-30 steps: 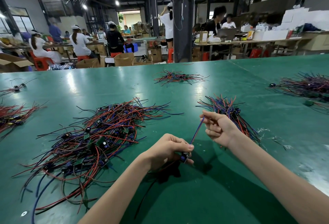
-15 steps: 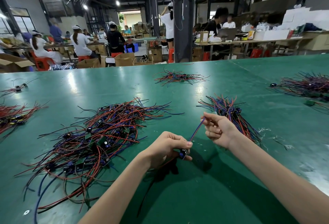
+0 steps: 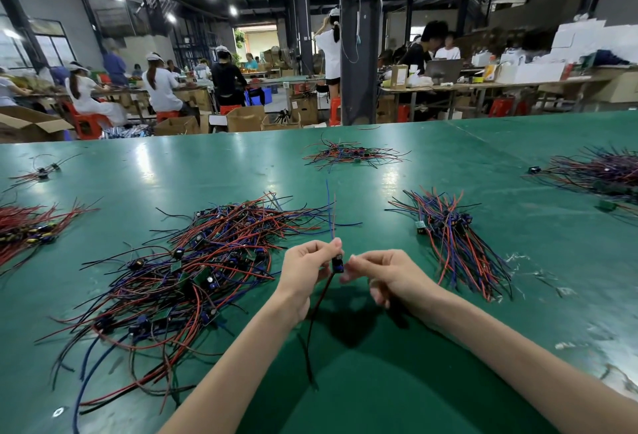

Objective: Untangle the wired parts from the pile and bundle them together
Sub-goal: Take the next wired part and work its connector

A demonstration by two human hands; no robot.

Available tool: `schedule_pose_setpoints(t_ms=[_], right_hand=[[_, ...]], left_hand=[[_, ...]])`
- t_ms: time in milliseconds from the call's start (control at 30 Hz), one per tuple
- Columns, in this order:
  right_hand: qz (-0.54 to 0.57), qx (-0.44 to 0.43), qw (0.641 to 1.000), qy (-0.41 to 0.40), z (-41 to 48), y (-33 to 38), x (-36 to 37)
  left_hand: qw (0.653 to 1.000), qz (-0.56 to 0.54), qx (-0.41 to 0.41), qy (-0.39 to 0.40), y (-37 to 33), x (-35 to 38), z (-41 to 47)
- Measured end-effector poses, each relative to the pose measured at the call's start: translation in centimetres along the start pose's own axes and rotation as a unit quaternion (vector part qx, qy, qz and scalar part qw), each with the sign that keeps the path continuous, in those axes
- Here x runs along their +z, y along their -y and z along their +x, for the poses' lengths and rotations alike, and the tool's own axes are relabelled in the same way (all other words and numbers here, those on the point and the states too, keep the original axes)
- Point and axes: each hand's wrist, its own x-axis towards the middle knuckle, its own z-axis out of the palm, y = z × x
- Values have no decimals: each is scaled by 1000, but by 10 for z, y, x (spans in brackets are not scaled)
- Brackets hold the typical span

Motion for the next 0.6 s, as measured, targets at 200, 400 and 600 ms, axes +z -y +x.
schedule_pose_setpoints(t_ms=[200,400,600], right_hand=[[8,-33,999,43,-8,-1,12],[36,-33,998,25,-9,1,19],[68,-23,997,21,-8,1,22]], left_hand=[[998,-57,-14,26,-2,4,-4],[997,-68,-23,34,-2,6,-5],[997,-63,-17,30,-2,7,-6]])
